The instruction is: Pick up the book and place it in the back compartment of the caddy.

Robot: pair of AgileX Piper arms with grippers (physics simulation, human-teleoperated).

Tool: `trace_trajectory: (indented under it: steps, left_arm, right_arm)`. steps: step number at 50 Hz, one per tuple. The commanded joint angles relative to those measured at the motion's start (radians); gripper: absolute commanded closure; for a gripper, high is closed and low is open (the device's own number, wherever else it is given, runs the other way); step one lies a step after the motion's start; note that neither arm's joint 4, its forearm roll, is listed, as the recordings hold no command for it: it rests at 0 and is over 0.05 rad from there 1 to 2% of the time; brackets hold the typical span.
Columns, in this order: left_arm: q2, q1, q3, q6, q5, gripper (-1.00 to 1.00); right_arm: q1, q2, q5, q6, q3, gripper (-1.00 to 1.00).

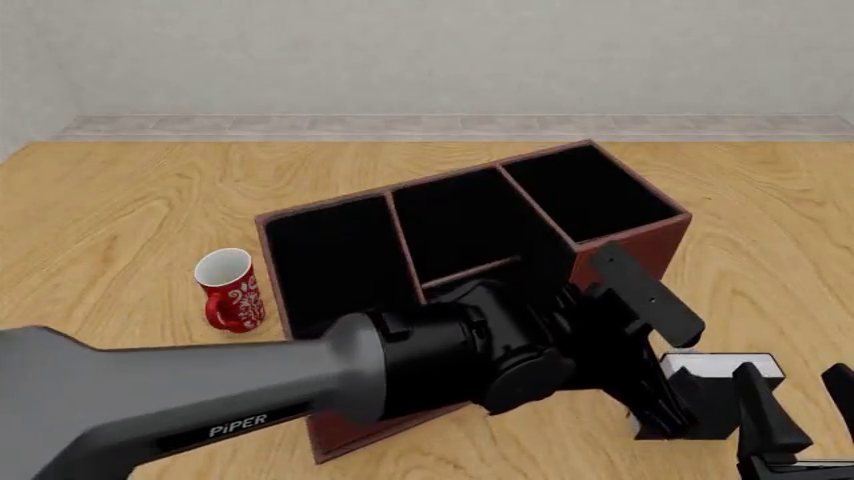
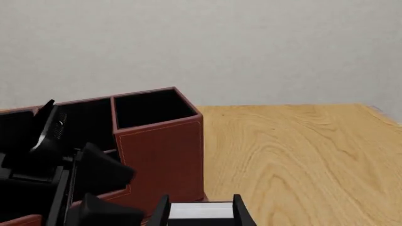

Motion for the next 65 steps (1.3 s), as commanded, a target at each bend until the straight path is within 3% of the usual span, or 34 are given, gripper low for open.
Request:
trace_trajectory:
  steps: [1,23,45,50,65]
  left_arm:
    - [0.059,0.014,-0.049,0.019,0.022,-1.0]
    - [0.163,0.017,-0.148,0.104,0.072,-1.0]
    - [0.224,-0.007,-0.196,0.097,0.082,-1.0]
    - [0.235,-0.028,-0.218,0.057,0.097,-1.0]
    - [0.294,-0.033,-0.255,0.074,0.101,-1.0]
  right_arm:
    - [0.0,-0.001,0.003,0.002,-0.001,-1.0]
    - [0.0,0.006,-0.007,0.001,0.003,-1.0]
    - [0.0,0.001,-0.001,0.0,0.001,-1.0]
    - [0.0,0.004,-0.005,0.002,0.002,-1.0]
    - [0.001,0.001,-0.001,0.001,0.001,-1.0]
